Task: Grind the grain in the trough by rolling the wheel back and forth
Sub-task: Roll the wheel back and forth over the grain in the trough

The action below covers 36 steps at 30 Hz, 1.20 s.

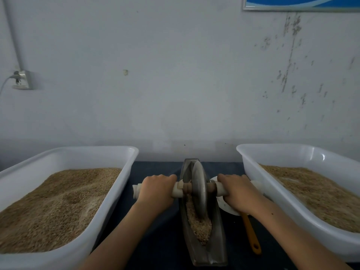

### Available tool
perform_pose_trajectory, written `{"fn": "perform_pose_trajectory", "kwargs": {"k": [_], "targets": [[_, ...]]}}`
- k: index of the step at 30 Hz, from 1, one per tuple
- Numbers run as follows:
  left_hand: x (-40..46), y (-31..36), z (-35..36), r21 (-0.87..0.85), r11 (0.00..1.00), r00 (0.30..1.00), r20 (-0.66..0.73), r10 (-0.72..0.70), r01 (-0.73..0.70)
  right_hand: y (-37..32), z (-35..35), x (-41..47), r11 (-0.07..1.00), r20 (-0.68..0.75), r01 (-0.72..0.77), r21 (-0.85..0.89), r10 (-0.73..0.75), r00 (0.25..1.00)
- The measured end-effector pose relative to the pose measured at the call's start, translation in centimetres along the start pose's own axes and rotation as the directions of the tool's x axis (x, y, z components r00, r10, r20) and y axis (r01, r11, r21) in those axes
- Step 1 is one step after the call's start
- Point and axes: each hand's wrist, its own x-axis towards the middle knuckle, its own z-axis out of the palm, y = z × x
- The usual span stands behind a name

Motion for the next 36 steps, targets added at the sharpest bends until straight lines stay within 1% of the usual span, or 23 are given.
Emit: {"fn": "perform_pose_trajectory", "kwargs": {"k": [3, 6, 9, 11, 13, 16, 18, 20, 22, 25, 29, 31, 34, 36], "targets": [[-0.1, -0.1, -0.7, 0.001, 1.000, 0.997, 0.077, 0.014, -0.014, -0.2, -1.0, -0.2, 0.998, 0.113, -0.031, 0.050, 0.026, 0.993], [-0.1, 0.0, -1.5, 0.005, 0.999, 0.987, 0.158, 0.037, -0.039, -0.2, -1.8, -0.4, 0.994, 0.252, -0.058, 0.089, 0.034, 0.967], [0.0, 0.3, -1.9, 0.048, 0.998, 0.986, 0.163, 0.043, -0.051, 0.0, -2.1, -0.6, 0.989, 0.302, -0.084, 0.119, 0.044, 0.952], [0.0, 0.5, -1.8, 0.067, 0.997, 0.989, 0.142, 0.034, -0.044, 0.0, -1.9, -0.7, 0.990, 0.291, -0.090, 0.110, 0.054, 0.955], [0.1, 0.6, -1.5, 0.064, 0.998, 0.994, 0.105, 0.015, -0.022, -0.1, -1.6, -0.7, 0.994, 0.250, -0.076, 0.082, 0.053, 0.967], [0.1, 0.4, -0.7, 0.046, 0.999, 0.999, 0.033, -0.019, 0.017, -0.2, -0.8, -0.7, 0.999, 0.102, -0.032, 0.014, 0.030, 0.994], [0.0, 0.2, -0.2, 0.043, 0.999, 0.999, -0.019, -0.027, 0.028, 0.0, -0.1, -0.5, 0.999, 0.006, 0.005, -0.043, -0.005, 1.000], [-0.1, 0.0, 0.2, 0.043, 0.999, 0.998, -0.060, -0.021, 0.024, 0.1, 0.2, -0.3, 0.998, -0.035, 0.022, -0.058, -0.024, 0.999], [-0.2, -0.2, 0.2, 0.031, 0.999, 0.998, -0.066, -0.013, 0.015, 0.2, 0.2, -0.3, 0.999, -0.044, 0.032, -0.040, -0.033, 0.998], [-0.2, -0.5, -0.1, 0.008, 1.000, 1.000, -0.003, 0.003, -0.003, 0.1, -0.3, -0.5, 0.999, -0.020, 0.048, -0.012, -0.048, 0.999], [-0.1, -1.0, -1.0, -0.034, 0.999, 0.980, 0.196, 0.030, -0.024, 0.0, -1.5, -0.6, 1.000, 0.099, 0.025, 0.018, -0.026, 0.995], [-0.2, -1.1, -1.2, -0.046, 0.999, 0.963, 0.268, 0.025, -0.013, -0.2, -1.9, -0.5, 1.000, 0.132, 0.029, 0.011, -0.031, 0.991], [0.0, -1.1, -1.3, -0.043, 0.999, 0.956, 0.294, 0.009, 0.004, -0.3, -2.0, -0.5, 0.999, 0.124, 0.033, 0.014, -0.034, 0.992], [0.0, -0.9, -1.1, -0.033, 0.999, 0.965, 0.263, -0.001, 0.010, -0.2, -1.6, -0.7, 0.999, 0.094, 0.039, 0.028, -0.041, 0.995]]}}
